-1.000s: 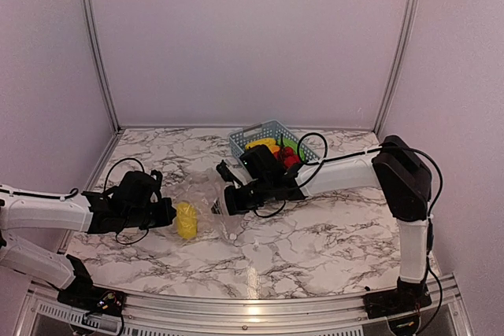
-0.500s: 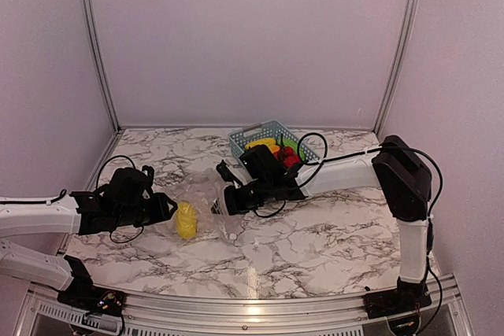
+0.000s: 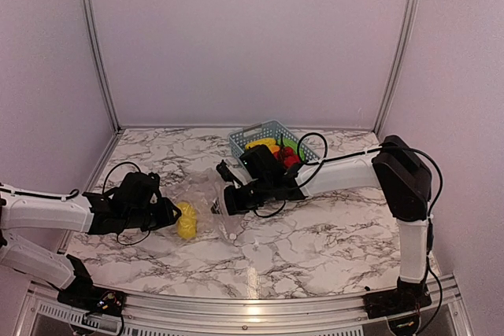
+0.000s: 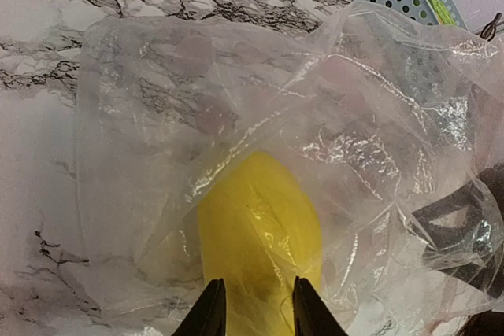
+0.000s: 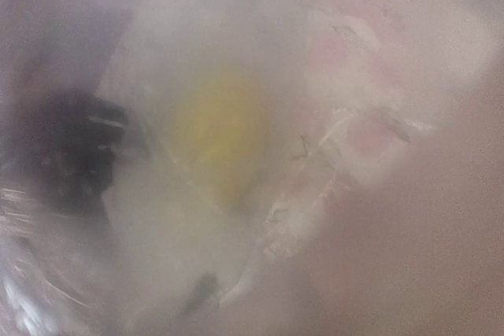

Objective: Open the zip-top bag and remove the fake food
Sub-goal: Adjust the fake fruit in the zipper food storage bag.

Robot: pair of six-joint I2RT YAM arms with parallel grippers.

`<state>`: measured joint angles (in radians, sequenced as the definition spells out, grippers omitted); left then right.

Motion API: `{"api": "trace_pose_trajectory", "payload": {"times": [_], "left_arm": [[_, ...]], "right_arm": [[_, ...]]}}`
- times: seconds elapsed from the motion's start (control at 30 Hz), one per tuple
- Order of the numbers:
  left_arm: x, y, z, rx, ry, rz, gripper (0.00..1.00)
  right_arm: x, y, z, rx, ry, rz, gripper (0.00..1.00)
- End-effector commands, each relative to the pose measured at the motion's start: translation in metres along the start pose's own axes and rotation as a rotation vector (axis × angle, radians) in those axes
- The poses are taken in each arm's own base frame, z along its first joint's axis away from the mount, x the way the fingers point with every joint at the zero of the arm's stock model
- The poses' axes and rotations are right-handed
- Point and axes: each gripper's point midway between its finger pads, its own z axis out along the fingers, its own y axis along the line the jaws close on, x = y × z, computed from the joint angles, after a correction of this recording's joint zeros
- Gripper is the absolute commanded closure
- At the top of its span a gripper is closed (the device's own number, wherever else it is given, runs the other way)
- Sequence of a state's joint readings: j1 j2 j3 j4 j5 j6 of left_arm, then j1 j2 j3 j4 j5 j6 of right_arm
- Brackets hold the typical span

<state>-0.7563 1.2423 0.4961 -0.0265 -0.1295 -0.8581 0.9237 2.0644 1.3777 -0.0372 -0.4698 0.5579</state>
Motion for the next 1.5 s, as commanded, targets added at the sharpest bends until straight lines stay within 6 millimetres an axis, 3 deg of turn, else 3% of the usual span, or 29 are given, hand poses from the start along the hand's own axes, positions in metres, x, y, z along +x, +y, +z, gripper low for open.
{"api": "trace_pose_trajectory", "payload": {"times": [0.0,0.33,0.47,0.67,0.93,1.17,1.47], "left_arm": [[0.003,0.001,0.006,0.016,-0.005,-0.012,0.76],[0.013,0.024,0.016,-0.051,0.011,-0.017,0.97],[0.015,0.028,0.019,-0.063,0.018,-0.010,1.00],[0.016,0.035,0.022,-0.084,0.033,0.001,1.00],[0.021,0.040,0.023,-0.088,0.063,0.011,1.00],[0.009,0.024,0.013,-0.043,0.047,0.019,1.00],[-0.008,0.009,-0.013,-0.024,0.027,0.053,0.90]], "right_arm": [[-0.006,0.013,-0.002,-0.023,-0.018,-0.010,0.71],[-0.009,0.013,0.001,-0.028,-0.016,-0.012,0.68],[-0.012,0.013,0.005,-0.030,-0.020,-0.018,0.66],[-0.020,0.011,0.016,-0.028,-0.028,-0.032,0.59],[-0.031,0.006,0.036,-0.040,-0.039,-0.009,0.60],[-0.020,-0.003,0.039,-0.023,-0.018,0.006,0.60],[-0.016,-0.006,0.039,-0.014,-0.014,0.014,0.60]]}}
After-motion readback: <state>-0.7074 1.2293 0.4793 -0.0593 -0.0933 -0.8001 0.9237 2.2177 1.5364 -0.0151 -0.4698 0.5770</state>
